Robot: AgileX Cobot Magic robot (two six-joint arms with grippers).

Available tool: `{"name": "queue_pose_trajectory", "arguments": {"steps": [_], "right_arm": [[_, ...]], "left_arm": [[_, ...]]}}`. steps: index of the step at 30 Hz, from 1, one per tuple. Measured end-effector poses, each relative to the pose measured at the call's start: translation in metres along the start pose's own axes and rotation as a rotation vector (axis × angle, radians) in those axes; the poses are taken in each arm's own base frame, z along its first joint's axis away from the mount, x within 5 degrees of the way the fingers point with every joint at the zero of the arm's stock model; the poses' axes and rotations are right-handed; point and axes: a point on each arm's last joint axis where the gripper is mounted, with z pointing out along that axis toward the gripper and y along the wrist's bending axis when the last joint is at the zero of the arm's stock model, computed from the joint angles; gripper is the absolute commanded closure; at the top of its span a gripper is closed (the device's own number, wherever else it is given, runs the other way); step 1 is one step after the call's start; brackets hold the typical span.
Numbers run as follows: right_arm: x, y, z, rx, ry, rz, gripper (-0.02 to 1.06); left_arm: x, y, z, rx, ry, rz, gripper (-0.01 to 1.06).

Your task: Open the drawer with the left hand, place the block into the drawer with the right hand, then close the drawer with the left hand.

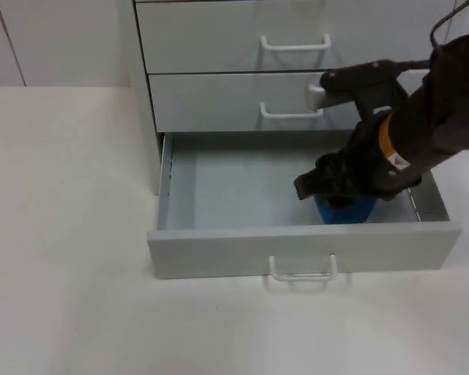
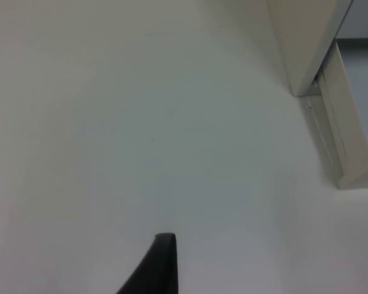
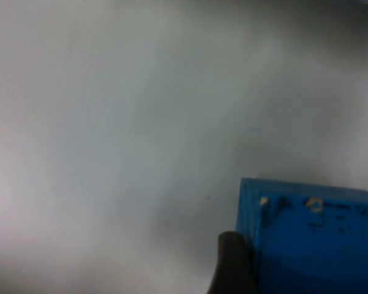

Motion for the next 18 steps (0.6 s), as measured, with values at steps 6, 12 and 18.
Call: {"name": "queue_pose_trajectory", "arguments": {"steps": [6, 12, 18], "right_arm": [[-0.004, 0.002, 0.001, -0.012, -0.014, 0.004, 0.26], [-0.017, 0.001, -0.018, -0.025, -0.063, 0.057, 0.22], [-0.037, -0.006, -0.074, -0.052, -0.165, 0.159, 0.22]], "left_arm": [[0.0, 0.0, 0.0, 0.0, 0.0, 0.0, 0.0], [0.0, 0.0, 0.0, 0.0, 0.0, 0.0, 0.0], [0.0, 0.0, 0.0, 0.0, -0.002, 0.0, 0.0]]}}
